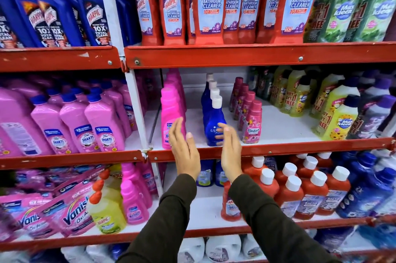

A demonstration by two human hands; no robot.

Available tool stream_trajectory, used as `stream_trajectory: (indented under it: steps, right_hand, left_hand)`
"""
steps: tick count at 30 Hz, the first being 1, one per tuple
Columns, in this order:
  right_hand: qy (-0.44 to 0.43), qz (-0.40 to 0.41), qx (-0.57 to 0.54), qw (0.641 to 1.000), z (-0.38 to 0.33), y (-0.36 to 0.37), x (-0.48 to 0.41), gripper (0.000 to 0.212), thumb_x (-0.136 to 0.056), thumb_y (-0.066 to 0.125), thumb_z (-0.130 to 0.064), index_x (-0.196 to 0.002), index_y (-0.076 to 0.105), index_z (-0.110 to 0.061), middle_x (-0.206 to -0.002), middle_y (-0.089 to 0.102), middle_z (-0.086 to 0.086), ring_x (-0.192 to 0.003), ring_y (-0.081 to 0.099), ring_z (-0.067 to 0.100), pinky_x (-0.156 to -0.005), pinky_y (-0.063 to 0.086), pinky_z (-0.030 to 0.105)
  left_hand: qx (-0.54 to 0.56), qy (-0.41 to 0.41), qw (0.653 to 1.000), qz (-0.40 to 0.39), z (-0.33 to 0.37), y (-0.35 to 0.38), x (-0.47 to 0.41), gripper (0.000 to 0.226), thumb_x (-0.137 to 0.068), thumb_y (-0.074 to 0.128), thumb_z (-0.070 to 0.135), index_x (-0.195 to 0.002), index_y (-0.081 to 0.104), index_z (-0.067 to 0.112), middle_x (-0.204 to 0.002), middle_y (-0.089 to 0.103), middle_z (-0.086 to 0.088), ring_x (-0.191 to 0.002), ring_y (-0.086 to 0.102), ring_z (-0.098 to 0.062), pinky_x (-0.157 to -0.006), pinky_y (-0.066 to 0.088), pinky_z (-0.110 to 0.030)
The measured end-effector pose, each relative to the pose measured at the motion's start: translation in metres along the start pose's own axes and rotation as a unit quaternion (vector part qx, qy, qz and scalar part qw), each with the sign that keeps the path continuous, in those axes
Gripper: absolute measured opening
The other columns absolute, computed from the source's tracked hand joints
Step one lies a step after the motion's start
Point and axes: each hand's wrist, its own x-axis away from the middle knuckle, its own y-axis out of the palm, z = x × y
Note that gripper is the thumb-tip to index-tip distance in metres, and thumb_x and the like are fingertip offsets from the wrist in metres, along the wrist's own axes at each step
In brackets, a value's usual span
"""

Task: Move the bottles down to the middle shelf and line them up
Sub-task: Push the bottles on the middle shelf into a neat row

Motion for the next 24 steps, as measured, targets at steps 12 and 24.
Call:
stream_trajectory:
  steps: [12, 24]
  right_hand:
    - [0.175, -0.290, 0.005, 0.941, -0.010, 0.069, 0.004, 0.034, -0.108, 0.022, -0.047, -0.137, 0.035, -0.036, -0.111, 0.051, -0.031, -0.082, 0.056, -0.034, -0.070, 0.040, -0.009]
    - [0.182, -0.308, 0.068, 0.931, -0.004, 0.069, 0.002, 0.055, -0.108, 0.023, -0.047, -0.157, 0.029, -0.021, -0.146, 0.047, -0.007, -0.108, 0.051, -0.011, -0.085, 0.037, -0.001]
  left_hand:
    - [0.008, -0.240, 0.962, -0.131, -0.035, -0.050, -0.051, 0.061, -0.111, 0.019, 0.041, -0.163, 0.023, 0.008, -0.171, 0.024, -0.010, -0.158, 0.020, -0.019, -0.130, 0.007, -0.032]
    - [-0.036, -0.239, 0.958, -0.155, -0.034, -0.052, -0.049, 0.064, -0.110, 0.022, 0.048, -0.164, 0.018, 0.014, -0.171, 0.024, -0.006, -0.157, 0.023, -0.020, -0.108, 0.013, -0.020]
